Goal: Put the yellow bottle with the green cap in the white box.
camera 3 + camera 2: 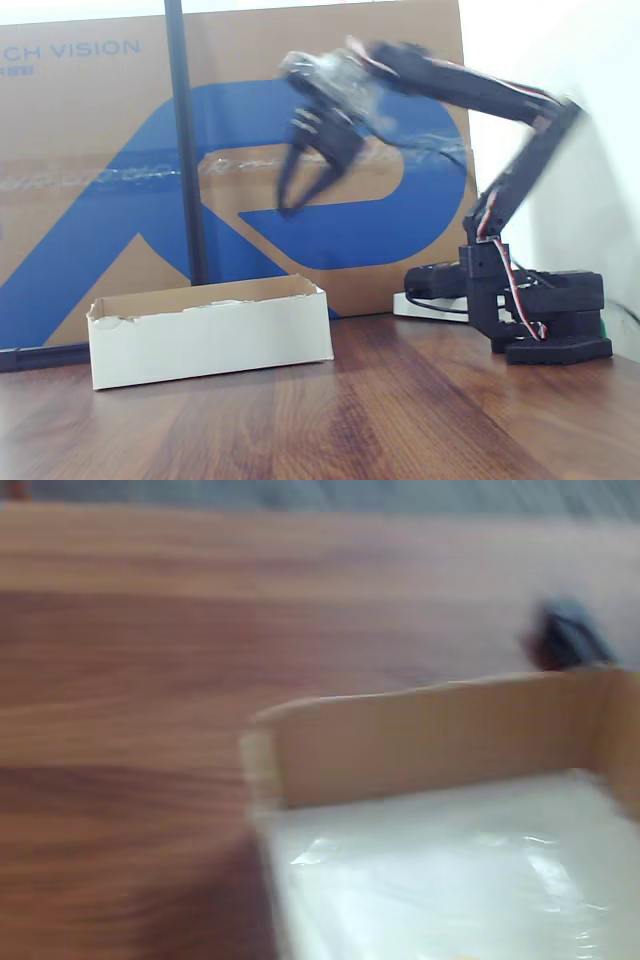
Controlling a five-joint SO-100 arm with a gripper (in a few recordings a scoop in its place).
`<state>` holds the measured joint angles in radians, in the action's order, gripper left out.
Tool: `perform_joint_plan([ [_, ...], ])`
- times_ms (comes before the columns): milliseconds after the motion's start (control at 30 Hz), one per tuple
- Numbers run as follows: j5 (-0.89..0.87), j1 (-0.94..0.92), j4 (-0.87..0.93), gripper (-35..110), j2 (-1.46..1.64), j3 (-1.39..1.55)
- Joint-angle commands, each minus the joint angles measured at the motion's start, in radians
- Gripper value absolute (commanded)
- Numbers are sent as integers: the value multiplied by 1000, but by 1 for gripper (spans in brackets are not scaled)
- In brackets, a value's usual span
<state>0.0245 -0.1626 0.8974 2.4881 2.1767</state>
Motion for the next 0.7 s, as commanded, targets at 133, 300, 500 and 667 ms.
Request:
perform_joint_plan([
  [133, 138, 15, -209, 0, 451, 518],
  [300, 215, 6, -301, 0, 644, 787],
  [500, 238, 2, -308, 0, 767, 954],
  [667, 227, 0, -249, 0, 819, 985],
])
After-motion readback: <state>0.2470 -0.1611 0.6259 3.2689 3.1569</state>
